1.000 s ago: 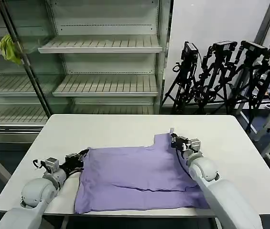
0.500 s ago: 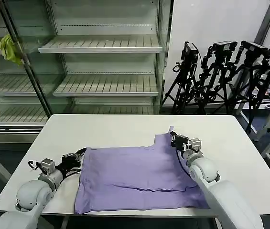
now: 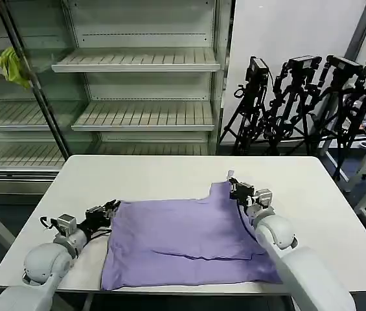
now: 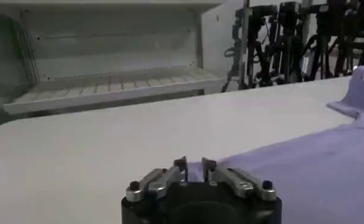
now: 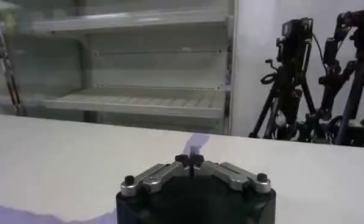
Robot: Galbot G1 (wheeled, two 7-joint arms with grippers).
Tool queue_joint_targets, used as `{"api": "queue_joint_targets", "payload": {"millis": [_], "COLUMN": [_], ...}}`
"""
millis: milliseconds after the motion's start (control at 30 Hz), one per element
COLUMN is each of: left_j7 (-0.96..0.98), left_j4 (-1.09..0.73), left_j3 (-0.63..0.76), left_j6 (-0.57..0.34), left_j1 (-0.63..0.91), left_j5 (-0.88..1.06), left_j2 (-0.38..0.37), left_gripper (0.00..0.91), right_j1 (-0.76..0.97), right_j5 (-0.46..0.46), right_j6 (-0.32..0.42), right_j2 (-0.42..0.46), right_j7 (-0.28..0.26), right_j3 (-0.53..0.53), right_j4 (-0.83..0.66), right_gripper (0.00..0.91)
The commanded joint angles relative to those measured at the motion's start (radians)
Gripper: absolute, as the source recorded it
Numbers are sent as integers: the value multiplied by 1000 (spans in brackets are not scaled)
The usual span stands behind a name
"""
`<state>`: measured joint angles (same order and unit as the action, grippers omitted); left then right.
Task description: Fold and organize the clothes.
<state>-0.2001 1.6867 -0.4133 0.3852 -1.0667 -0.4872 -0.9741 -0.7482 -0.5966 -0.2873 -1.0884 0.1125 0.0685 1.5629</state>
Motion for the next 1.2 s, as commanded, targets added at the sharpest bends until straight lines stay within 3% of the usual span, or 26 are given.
{"api": "queue_joint_targets", "payload": {"millis": [33,400,433,533,633,967,1200], "left_j7": [-5,-11,-11,-11,-13,-29,-36], "left_j4": [-60,-109,-108,-104,-95,-84,-76], "left_j3": [45,60,60,60,60,56,46], "left_j6": [5,-6,-6,-8,-12,-15,-17], "left_j1": [56,75,75,70,62,45,31], "left_j5": [13,21,21,21,23,32,36], "left_j2": [1,-1,-1,-4,-7,-12,-10], "left_gripper": [907,907,877,403,262,71,30], "right_j1": [-2,2,2,4,4,-4,-10], "right_j5": [1,5,5,4,5,5,5], "right_j6": [1,1,1,1,1,2,3], "right_j2": [-1,-9,-10,-10,-11,-12,-11], "right_j7": [0,1,1,1,1,0,-1], "right_j3": [-3,-17,-17,-17,-16,-11,-6], "right_j4": [7,4,4,4,5,12,20], "right_gripper": [0,0,0,0,0,0,0]}}
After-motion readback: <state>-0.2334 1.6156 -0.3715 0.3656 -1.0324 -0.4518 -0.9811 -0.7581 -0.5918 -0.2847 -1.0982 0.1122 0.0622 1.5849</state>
